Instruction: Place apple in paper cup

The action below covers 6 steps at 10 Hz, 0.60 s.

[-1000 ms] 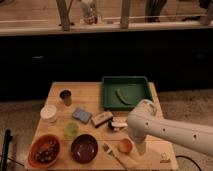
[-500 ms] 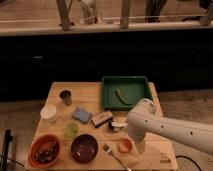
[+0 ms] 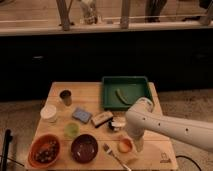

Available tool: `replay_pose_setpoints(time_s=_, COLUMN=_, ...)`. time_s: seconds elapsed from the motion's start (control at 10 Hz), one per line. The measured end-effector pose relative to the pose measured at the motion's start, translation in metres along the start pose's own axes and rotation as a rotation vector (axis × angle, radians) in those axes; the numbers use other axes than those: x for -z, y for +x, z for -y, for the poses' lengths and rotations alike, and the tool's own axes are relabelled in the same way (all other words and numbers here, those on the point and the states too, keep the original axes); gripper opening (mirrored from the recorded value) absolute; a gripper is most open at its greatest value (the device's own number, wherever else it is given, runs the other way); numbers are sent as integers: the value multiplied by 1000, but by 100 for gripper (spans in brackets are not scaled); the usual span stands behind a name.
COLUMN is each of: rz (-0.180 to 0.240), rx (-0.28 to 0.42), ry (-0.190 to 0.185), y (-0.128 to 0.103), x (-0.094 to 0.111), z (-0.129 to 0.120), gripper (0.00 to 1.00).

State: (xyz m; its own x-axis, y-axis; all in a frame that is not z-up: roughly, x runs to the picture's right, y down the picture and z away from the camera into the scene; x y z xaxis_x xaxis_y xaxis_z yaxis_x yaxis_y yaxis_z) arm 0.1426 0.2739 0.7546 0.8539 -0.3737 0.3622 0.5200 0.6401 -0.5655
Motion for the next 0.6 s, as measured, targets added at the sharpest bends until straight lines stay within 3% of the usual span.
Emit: replay_pose_setpoints(time_s=0.6, rz=68, rx=41, ry=-24, y=-19, x=-13, z=-3, gripper=80)
